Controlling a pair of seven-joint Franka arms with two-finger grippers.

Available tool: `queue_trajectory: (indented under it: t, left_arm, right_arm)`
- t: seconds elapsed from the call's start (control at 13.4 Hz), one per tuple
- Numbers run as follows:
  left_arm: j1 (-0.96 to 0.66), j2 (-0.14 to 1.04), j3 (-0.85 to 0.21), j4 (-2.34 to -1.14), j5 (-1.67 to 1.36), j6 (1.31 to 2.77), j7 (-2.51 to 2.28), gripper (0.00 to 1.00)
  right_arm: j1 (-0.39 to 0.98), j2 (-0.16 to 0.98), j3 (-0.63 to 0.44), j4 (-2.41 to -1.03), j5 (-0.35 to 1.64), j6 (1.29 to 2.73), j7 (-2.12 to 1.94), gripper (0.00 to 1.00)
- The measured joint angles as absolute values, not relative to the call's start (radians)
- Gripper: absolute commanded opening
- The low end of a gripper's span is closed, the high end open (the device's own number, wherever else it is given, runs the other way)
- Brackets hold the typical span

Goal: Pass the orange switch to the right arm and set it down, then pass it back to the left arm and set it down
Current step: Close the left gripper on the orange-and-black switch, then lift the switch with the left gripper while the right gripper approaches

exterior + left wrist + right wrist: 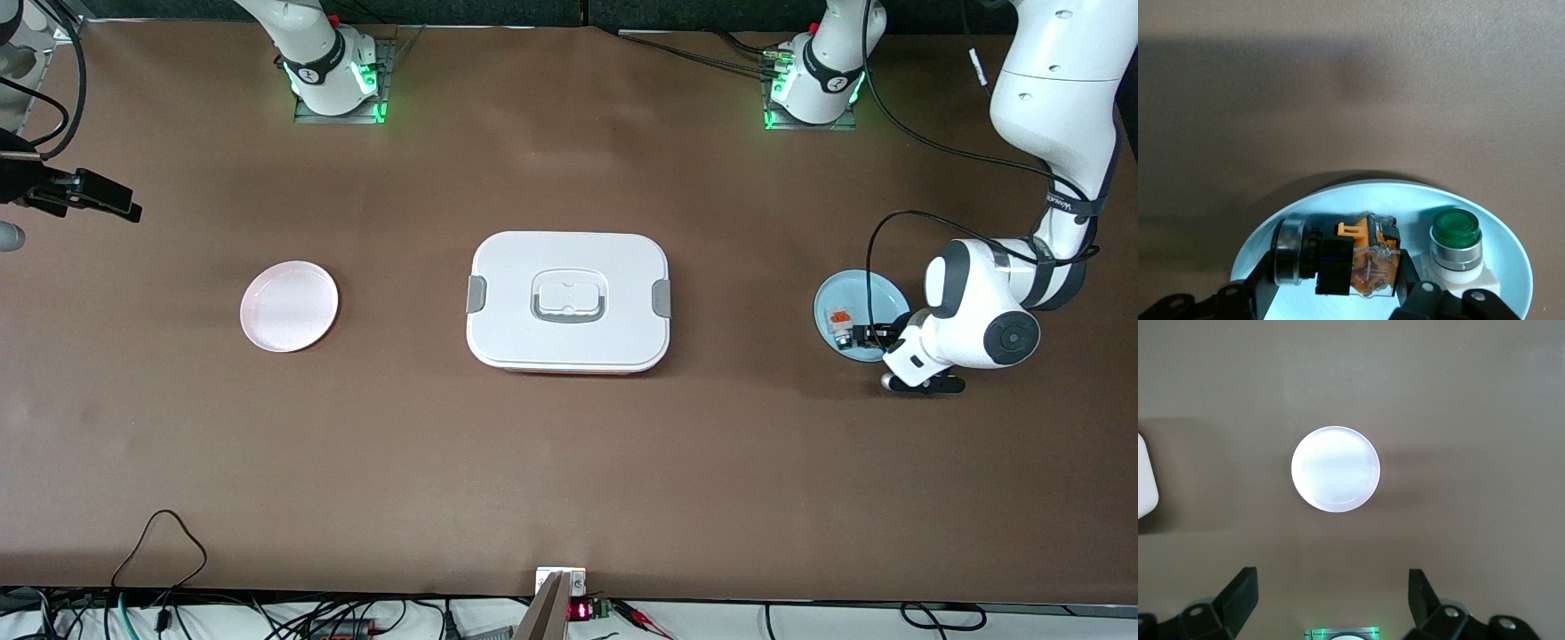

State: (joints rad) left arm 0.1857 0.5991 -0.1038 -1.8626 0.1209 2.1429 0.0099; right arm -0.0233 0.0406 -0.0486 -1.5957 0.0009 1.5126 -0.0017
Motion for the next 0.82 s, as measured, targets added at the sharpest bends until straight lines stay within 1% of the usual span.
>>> queue_trajectory:
  t: [0.22, 0.37, 0.45, 0.6, 0.75, 0.82]
  left_arm:
    - [0.186, 0.599, -0.104, -1.86, 0.121, 2.142, 0.014, 0.37]
    - [0.186, 0.59, -0.105, -1.844, 0.121, 2.121, 0.016, 0.35]
    - [0.186, 0.574, -0.108, -1.823, 0.121, 2.081, 0.019, 0.35]
    - [0.185, 0.521, -0.129, -1.755, 0.121, 1.95, 0.046, 0.29]
    - [0.184, 0.465, -0.171, -1.686, 0.117, 1.827, 0.109, 0.26]
    - [0.184, 0.441, -0.201, -1.661, 0.102, 1.788, 0.143, 0.24]
  right_arm:
    - [-0.021, 0.041, -0.046, -1.596, 0.012, 1.51, -0.002, 1.0]
    - [-0.02, 0.043, -0.044, -1.596, 0.016, 1.497, -0.002, 1.0]
    - [-0.019, 0.046, -0.041, -1.597, 0.029, 1.484, -0.002, 1.0]
    - [-0.009, 0.052, -0.038, -1.598, 0.06, 1.474, -0.002, 1.0]
    - [-0.002, 0.057, -0.036, -1.598, 0.111, 1.473, -0.002, 1.0]
    - [-0.001, 0.059, -0.036, -1.598, 0.162, 1.471, -0.002, 1.0]
